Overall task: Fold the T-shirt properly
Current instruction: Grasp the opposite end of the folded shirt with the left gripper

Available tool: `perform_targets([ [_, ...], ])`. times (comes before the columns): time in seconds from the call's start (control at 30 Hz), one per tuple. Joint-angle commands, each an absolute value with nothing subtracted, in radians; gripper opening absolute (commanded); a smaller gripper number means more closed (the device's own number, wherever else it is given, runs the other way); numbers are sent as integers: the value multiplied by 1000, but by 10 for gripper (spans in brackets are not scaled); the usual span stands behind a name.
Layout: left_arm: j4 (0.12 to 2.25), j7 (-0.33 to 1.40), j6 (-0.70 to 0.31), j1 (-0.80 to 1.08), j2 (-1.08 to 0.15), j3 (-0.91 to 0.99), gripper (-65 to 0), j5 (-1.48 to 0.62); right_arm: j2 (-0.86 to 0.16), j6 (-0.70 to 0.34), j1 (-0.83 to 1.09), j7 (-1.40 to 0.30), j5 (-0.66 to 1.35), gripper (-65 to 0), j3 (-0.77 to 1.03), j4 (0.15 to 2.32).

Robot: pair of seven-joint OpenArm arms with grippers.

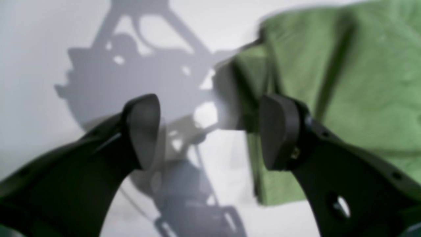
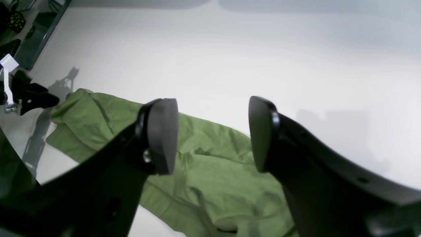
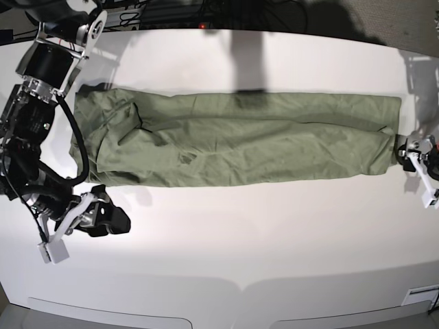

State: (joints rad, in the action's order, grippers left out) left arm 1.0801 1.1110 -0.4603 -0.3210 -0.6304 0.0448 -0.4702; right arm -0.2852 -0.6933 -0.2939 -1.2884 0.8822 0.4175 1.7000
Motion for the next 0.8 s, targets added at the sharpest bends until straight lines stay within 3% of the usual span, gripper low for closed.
perform_targets([
  [0.0, 1095, 1107, -423, -345, -665, 52, -193, -480, -299, -698, -318, -1271, 902, -305, 421, 1718],
  [0.13, 1083, 1118, -411, -345, -705, 52, -194, -522, -299, -698, -318, -1284, 905, -305, 421, 1718],
  [0.47, 677, 1150, -698, -349, -713, 52, -195, -981, -299, -698, -318, -1378, 1045, -305, 421, 1718],
  [0.77, 562, 1396, -698, -346, -699, 52, -195, -1338, -299, -698, -318, -1378, 1082, -305, 421, 1718],
])
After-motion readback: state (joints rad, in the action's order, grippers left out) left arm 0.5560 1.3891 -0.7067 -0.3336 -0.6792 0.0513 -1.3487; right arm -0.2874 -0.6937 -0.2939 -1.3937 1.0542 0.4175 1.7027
